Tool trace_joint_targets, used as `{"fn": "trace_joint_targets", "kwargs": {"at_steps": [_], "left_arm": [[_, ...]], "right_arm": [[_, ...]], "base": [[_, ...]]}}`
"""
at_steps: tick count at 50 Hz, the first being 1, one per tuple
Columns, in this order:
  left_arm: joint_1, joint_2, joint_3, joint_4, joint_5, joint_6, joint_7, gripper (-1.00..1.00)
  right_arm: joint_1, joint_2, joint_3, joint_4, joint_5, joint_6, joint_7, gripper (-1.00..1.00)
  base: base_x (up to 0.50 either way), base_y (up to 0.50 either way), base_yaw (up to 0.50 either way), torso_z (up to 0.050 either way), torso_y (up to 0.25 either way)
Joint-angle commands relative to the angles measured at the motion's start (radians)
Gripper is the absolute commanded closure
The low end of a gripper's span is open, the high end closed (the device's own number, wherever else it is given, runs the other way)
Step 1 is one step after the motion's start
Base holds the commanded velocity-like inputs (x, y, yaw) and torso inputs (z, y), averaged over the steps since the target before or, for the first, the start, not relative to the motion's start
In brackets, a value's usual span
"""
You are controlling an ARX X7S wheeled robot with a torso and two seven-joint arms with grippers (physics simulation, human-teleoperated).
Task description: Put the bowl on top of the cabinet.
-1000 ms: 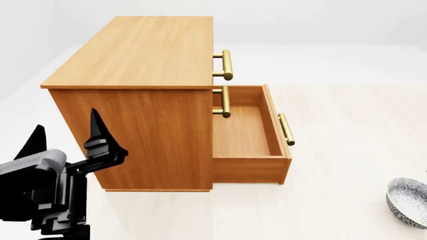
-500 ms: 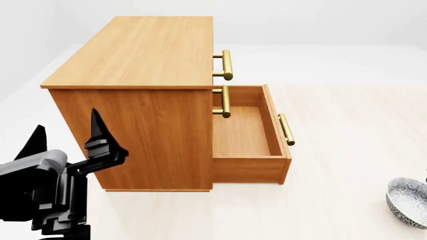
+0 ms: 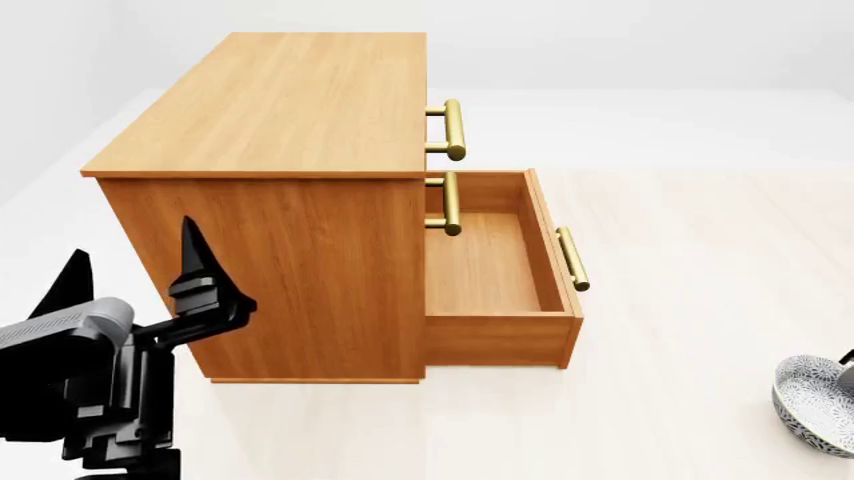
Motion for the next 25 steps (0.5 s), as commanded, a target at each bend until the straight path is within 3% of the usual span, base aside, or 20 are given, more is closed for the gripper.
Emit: {"fn": "trace_joint_targets", "kwargs": {"at_steps": [1, 25], "left_arm": [[-0.002, -0.002, 0.003, -0.005, -0.001, 0.004, 0.000, -1.00], [-0.004, -0.004, 0.010, -0.018, 0.002, 0.016, 0.000, -1.00]], "right_arm": [[-0.007, -0.016, -0.018, 0.041, -0.043, -0.018, -0.066, -1.00], [-0.022, -0.063, -0.052, 0.129, -0.110, -0.059, -0.166, -1.00]], "base": [[0.00, 0.00, 0.00, 0.000, 0.000], [0.00, 0.00, 0.00, 0.000, 0.000]]}}
